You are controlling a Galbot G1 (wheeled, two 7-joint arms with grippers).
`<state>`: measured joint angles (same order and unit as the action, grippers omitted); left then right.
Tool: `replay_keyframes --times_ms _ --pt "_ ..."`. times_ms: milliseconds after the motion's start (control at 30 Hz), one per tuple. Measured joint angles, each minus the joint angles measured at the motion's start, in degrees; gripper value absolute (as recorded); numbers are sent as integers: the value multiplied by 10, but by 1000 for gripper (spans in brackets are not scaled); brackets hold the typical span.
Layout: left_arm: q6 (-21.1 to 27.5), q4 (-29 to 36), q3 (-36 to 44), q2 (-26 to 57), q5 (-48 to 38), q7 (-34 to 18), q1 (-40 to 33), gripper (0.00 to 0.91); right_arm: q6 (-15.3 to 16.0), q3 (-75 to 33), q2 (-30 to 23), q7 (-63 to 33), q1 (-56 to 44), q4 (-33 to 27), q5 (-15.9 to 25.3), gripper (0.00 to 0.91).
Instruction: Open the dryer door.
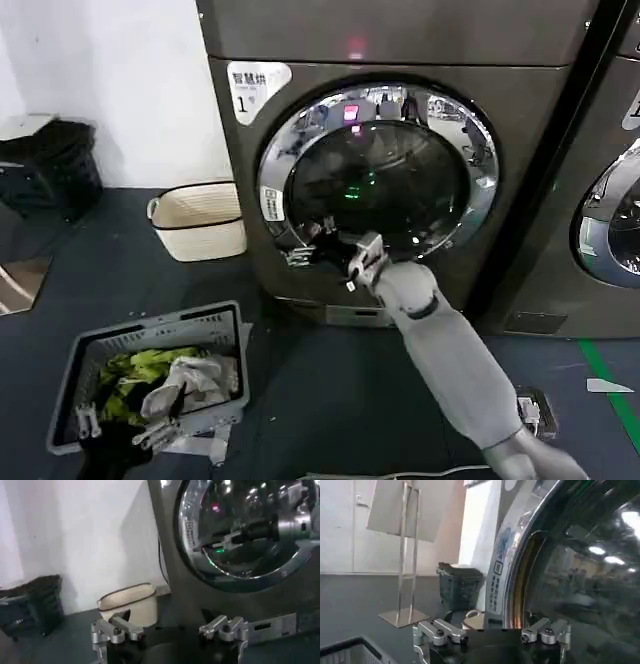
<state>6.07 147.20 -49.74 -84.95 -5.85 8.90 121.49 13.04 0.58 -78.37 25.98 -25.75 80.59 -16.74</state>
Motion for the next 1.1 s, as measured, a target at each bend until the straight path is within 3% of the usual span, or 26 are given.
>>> replay_keyframes --times_ms 833,1100 --pt "-11 0 -2 0 2 13 -1 907 -5 17 -33 8 37 -56 12 907" --pt "-14 0 0 0 2 16 0 907 6 16 -38 15 39 -54 -6 907"
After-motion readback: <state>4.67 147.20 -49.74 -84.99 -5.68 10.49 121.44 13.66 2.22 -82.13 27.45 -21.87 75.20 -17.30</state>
